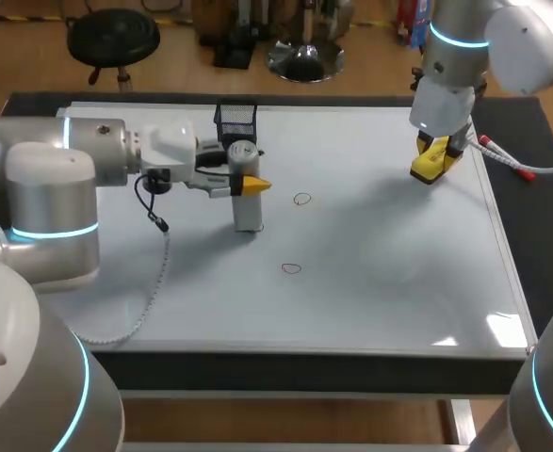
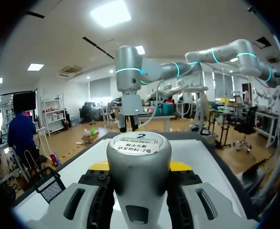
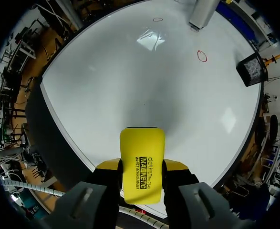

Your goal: Pick up the inspection probe, press it on each red-marked spot on the whiteboard one by one, put down the probe, pick up the eraser, and wipe off all the red marks.

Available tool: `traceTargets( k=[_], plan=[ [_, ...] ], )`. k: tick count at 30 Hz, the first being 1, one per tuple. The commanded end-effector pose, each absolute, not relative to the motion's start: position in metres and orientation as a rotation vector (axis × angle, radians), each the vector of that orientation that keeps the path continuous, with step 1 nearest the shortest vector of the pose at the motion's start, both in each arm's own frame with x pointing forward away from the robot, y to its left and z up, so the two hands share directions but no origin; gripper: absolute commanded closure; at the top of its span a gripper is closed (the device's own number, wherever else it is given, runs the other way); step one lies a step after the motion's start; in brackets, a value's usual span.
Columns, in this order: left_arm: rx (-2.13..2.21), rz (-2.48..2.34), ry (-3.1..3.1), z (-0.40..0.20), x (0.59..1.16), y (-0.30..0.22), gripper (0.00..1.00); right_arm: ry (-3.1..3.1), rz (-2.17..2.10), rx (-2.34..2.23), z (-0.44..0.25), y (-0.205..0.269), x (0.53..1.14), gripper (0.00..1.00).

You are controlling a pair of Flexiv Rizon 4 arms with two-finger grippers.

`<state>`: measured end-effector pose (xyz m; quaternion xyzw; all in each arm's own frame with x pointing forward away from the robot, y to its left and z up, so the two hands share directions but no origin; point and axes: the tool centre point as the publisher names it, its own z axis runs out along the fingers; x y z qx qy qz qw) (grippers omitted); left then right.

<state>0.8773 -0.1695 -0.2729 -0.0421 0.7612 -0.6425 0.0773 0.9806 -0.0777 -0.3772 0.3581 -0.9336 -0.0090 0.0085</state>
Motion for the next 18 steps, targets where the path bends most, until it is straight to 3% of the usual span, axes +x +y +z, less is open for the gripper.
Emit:
traceTargets(
  k=[1, 18],
  plan=[
    [-0.126, -1.940, 2.275, -0.2767, 0.8813, -0.1739, 1.00, -2.913, -0.025, 1.119, -0.3766, -0.0780, 0.9816, 1.00],
    [-0.100, -1.948, 2.279, -0.2811, 0.8816, -0.1776, 1.00, -2.913, -0.025, 1.119, -0.3766, -0.0780, 0.9816, 1.00]
  ],
)
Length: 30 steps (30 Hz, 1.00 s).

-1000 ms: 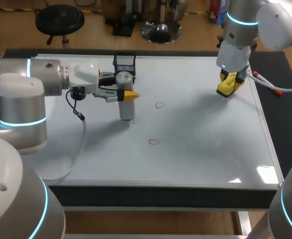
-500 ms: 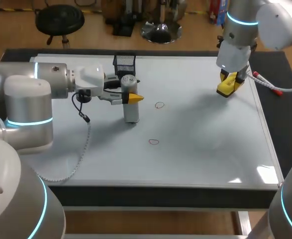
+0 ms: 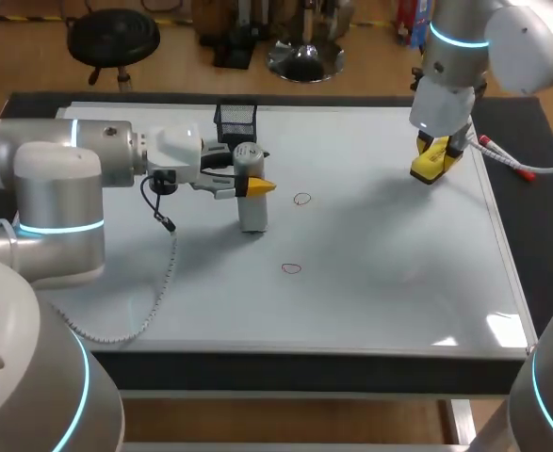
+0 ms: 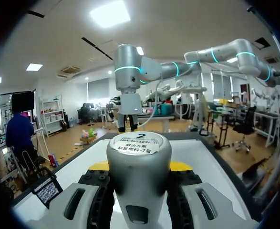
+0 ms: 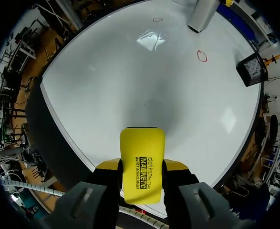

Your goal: Pick up the inspection probe, press it on each red-marked spot on the whiteboard one by one, put down the probe, pick up the eraser, and wipe off all the red marks.

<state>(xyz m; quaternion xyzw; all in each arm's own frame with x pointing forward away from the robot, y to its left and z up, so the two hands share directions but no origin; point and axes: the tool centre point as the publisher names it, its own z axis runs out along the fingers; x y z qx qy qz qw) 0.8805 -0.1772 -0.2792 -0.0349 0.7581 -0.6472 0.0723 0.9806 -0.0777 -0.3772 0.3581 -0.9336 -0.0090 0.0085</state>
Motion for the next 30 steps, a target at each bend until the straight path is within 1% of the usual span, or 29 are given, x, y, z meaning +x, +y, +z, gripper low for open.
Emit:
traceTargets(
  k=[1, 30],
  plan=[
    [-0.100, -1.947, 2.281, -0.2818, 0.8816, -0.1776, 1.00, -2.913, -0.025, 1.119, -0.3766, -0.0780, 0.9816, 1.00],
    [-0.104, -1.933, 2.297, -0.2853, 0.8820, -0.1775, 1.00, -2.913, -0.025, 1.119, -0.3766, -0.0780, 0.9816, 1.00]
  ],
)
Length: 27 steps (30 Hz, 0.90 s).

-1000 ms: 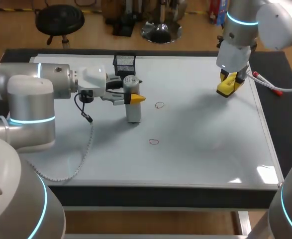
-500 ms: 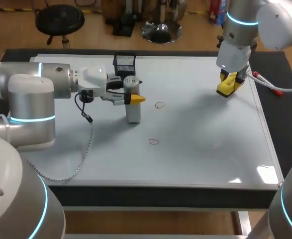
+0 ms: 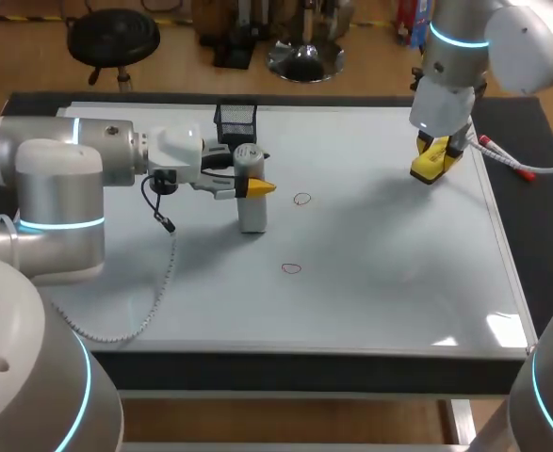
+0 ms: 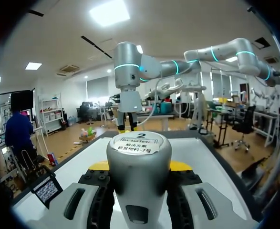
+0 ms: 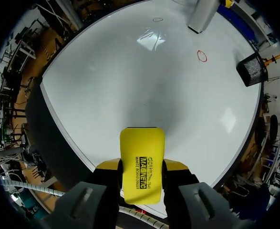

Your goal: Pick up the inspection probe, press it on each red-marked spot on the whiteboard one by one, put down the probe, pick up the eraser, and wipe off all the red marks.

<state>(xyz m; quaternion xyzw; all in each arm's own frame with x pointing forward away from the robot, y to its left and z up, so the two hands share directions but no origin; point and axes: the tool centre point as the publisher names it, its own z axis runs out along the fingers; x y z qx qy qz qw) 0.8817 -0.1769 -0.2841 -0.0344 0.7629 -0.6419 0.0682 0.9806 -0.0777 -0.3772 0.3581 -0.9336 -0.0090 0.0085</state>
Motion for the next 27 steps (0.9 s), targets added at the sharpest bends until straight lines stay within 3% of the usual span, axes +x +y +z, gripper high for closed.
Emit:
traceTargets(
  k=[1, 27],
  plan=[
    [-0.103, -1.932, 2.298, -0.2853, 0.8819, -0.1775, 1.00, -2.913, -0.025, 1.119, -0.3766, -0.0780, 0.9816, 1.00],
    [-0.115, -1.921, 2.281, -0.2774, 0.8809, -0.1708, 1.00, -2.913, -0.025, 1.119, -0.3766, -0.0780, 0.9816, 1.00]
  ],
)
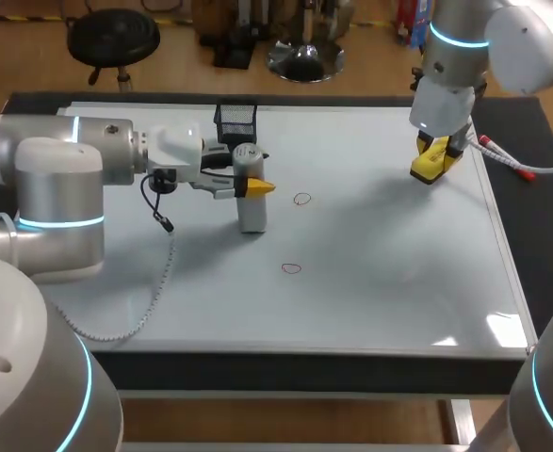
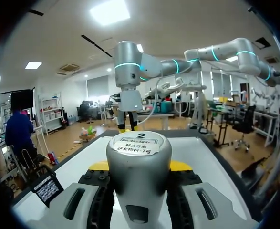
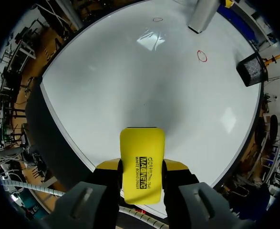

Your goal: Pick up the inspection probe, press it on each red-marked spot on the whiteboard one by one, put down the probe, pick up the eraser, and wipe off all the red marks.

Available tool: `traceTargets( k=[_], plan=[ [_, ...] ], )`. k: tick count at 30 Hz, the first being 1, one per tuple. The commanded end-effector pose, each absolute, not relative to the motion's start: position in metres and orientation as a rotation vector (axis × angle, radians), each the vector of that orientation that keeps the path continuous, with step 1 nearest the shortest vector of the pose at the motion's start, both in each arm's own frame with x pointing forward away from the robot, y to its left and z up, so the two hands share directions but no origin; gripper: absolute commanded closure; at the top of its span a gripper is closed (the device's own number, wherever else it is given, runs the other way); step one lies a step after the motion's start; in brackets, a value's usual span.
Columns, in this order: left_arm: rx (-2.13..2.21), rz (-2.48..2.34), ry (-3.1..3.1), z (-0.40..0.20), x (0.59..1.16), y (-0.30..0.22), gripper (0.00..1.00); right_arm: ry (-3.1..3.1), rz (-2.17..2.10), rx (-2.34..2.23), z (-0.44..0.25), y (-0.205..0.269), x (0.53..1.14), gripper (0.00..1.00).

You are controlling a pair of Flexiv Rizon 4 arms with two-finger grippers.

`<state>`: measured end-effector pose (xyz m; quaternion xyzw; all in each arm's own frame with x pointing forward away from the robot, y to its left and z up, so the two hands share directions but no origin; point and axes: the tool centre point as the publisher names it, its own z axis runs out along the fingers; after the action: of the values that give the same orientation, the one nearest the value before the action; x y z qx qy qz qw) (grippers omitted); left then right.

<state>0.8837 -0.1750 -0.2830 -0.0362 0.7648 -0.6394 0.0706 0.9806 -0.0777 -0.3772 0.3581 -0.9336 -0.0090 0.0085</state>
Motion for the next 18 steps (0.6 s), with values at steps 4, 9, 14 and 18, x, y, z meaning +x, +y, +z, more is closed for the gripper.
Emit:
traceTargets(
  k=[4, 9, 14, 18],
  plan=[
    [-0.127, -1.908, 2.264, -0.272, 0.881, -0.164, 1.00, -2.913, -0.025, 1.119, -0.377, -0.078, 0.982, 1.00],
    [-0.166, -1.895, 2.248, -0.266, 0.880, -0.154, 1.00, -2.913, -0.025, 1.119, -0.377, -0.078, 0.982, 1.00],
    [-0.217, -1.868, 2.235, -0.260, 0.878, -0.140, 1.00, -2.913, -0.025, 1.119, -0.377, -0.078, 0.982, 1.00],
    [-0.263, -1.849, 2.213, -0.256, 0.877, -0.125, 1.00, -2.913, -0.025, 1.119, -0.377, -0.078, 0.982, 1.00]
  ],
)
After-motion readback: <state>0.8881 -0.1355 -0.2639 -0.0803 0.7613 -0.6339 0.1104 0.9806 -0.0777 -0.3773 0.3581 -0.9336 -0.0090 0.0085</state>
